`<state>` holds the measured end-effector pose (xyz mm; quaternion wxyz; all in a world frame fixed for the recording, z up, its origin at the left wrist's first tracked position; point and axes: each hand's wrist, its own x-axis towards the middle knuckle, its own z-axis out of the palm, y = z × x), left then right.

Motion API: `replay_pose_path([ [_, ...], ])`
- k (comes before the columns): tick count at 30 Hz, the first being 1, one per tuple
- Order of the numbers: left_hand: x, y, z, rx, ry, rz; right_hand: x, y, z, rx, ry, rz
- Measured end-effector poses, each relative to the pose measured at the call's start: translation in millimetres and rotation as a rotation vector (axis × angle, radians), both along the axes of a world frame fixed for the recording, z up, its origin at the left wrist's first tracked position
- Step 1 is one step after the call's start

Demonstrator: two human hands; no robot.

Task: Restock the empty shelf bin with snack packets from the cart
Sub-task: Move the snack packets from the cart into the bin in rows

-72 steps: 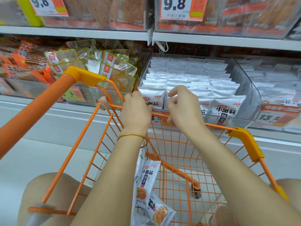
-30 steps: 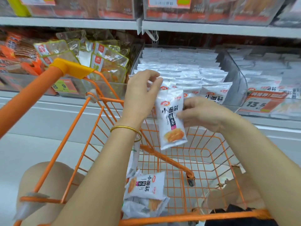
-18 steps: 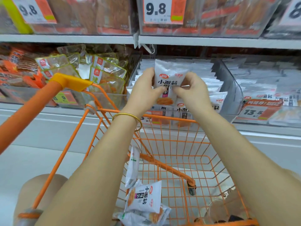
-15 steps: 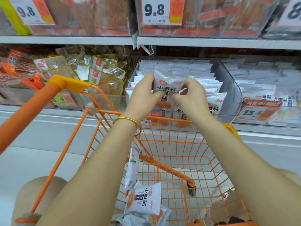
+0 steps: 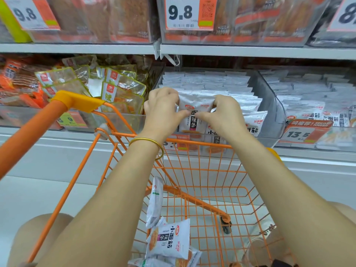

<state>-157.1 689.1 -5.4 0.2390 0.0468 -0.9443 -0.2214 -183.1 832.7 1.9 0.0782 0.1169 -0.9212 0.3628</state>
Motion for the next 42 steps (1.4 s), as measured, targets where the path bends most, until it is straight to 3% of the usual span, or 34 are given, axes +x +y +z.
replay_pose_path([
  [3,-1.8,-2.5,-4.6,-0.071,-0.078,-0.014,-4.4,-3.3,1.4,0.192,0.003,-0.009],
  [7,-1.5,-4.4,2.0,0.008,-0.041,-0.066,-6.8,-6.3,7.6,0.305,-0.016,0.037],
  [10,-4.9,-6.6,6.0,-0.103,-0.099,-0.055,-9.6,-5.1,16.2,0.296,0.041,0.081],
  [17,-13.9,4.2,23.3,-0.370,-0.235,-0.084,-16.4,-11.6,26.0,0.621,0.091,0.109],
  [22,-18.6,9.9,20.9,-0.495,-0.322,-0.059,-24.1,-19.1,18.5,0.711,0.169,0.206],
  [33,-20.8,7.5,11.7,-0.583,-0.393,-0.022,-24.8,-27.4,11.1,0.810,0.116,0.283],
  [37,-14.0,4.8,7.8,-0.571,-0.327,-0.027,-22.9,-25.7,14.0,0.848,0.120,0.264],
  [42,-1.2,-3.2,5.9,-0.382,-0.128,0.000,-19.0,-11.7,20.1,0.813,0.078,0.213],
])
